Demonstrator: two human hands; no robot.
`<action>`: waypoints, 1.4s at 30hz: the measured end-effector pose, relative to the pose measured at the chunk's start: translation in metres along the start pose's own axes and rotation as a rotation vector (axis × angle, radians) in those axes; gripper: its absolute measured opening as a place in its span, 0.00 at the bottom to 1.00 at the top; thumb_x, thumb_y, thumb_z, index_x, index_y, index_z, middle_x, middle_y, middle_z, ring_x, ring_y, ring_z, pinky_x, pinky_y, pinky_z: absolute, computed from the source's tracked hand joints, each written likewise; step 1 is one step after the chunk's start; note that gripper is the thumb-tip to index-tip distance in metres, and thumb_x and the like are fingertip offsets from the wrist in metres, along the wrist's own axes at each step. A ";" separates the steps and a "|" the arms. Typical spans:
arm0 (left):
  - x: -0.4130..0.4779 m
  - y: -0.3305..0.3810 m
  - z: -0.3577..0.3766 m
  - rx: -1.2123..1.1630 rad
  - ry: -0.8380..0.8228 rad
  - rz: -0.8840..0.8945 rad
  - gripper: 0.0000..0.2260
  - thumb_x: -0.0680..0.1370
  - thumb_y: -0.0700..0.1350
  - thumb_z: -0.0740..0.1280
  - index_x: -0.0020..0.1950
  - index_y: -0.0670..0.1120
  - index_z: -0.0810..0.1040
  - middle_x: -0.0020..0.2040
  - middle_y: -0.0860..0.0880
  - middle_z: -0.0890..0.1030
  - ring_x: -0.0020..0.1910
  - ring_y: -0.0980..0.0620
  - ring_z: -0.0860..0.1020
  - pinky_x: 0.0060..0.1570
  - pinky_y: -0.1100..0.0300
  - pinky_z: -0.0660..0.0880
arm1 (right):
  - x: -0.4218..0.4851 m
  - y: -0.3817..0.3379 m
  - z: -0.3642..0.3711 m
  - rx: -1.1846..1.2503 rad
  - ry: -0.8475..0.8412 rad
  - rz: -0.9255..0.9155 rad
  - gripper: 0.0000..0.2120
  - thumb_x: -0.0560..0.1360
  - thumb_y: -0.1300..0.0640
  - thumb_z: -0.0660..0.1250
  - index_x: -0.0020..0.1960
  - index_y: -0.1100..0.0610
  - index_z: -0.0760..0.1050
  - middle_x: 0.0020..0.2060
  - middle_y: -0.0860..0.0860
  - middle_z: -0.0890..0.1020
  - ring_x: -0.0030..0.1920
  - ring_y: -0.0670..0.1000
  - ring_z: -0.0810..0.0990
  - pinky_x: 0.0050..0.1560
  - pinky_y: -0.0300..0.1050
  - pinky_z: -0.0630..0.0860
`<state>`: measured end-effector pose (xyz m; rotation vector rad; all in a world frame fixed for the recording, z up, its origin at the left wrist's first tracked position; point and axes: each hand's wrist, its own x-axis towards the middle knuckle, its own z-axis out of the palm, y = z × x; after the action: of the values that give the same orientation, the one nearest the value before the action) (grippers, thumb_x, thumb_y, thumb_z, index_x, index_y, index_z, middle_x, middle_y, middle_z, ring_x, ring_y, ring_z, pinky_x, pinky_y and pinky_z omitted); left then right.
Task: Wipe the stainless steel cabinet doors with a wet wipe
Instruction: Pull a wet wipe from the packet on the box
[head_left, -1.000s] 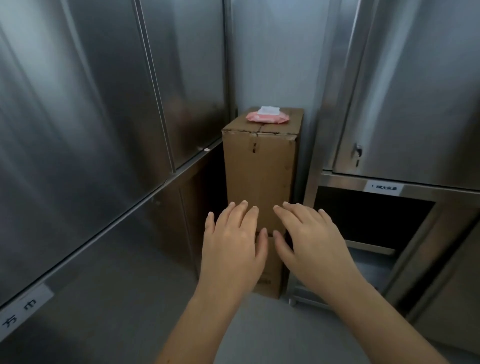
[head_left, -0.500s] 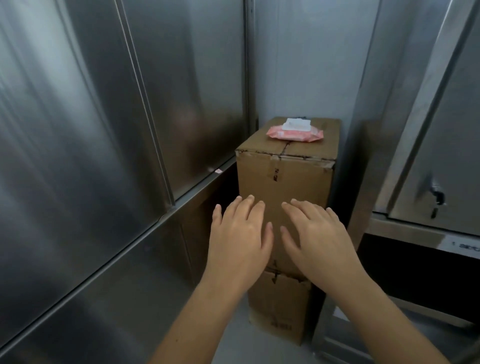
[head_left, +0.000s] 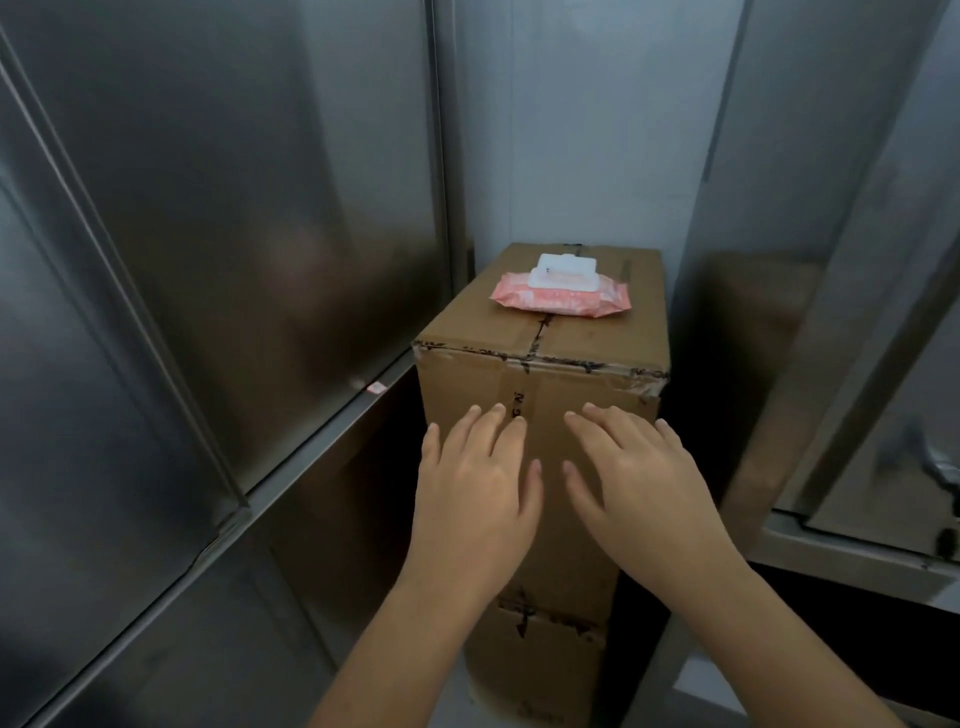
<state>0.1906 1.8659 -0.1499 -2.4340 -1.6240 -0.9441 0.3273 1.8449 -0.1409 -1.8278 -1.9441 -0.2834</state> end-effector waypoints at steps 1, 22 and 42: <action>0.008 -0.005 0.005 -0.012 -0.007 0.007 0.17 0.76 0.47 0.66 0.64 0.45 0.75 0.64 0.46 0.75 0.67 0.47 0.70 0.66 0.49 0.55 | 0.007 0.001 0.006 -0.009 0.006 0.008 0.20 0.70 0.55 0.72 0.61 0.57 0.77 0.57 0.56 0.80 0.59 0.57 0.78 0.60 0.59 0.69; 0.224 -0.086 0.097 -0.088 -0.111 0.249 0.19 0.80 0.51 0.57 0.71 0.50 0.66 0.71 0.51 0.67 0.72 0.52 0.61 0.70 0.53 0.46 | 0.185 0.030 0.075 -0.156 0.055 0.244 0.18 0.75 0.52 0.63 0.64 0.55 0.73 0.61 0.52 0.77 0.63 0.52 0.73 0.68 0.54 0.61; 0.313 -0.095 0.143 -0.037 -0.152 0.275 0.21 0.81 0.53 0.52 0.74 0.52 0.60 0.74 0.53 0.61 0.73 0.54 0.55 0.71 0.53 0.45 | 0.300 0.090 0.102 -0.206 -0.104 0.067 0.23 0.78 0.45 0.54 0.72 0.48 0.61 0.68 0.46 0.68 0.68 0.47 0.63 0.69 0.47 0.55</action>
<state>0.2528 2.2169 -0.1282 -2.7210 -1.2714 -0.7699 0.3919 2.1663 -0.1070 -2.0726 -1.9811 -0.3864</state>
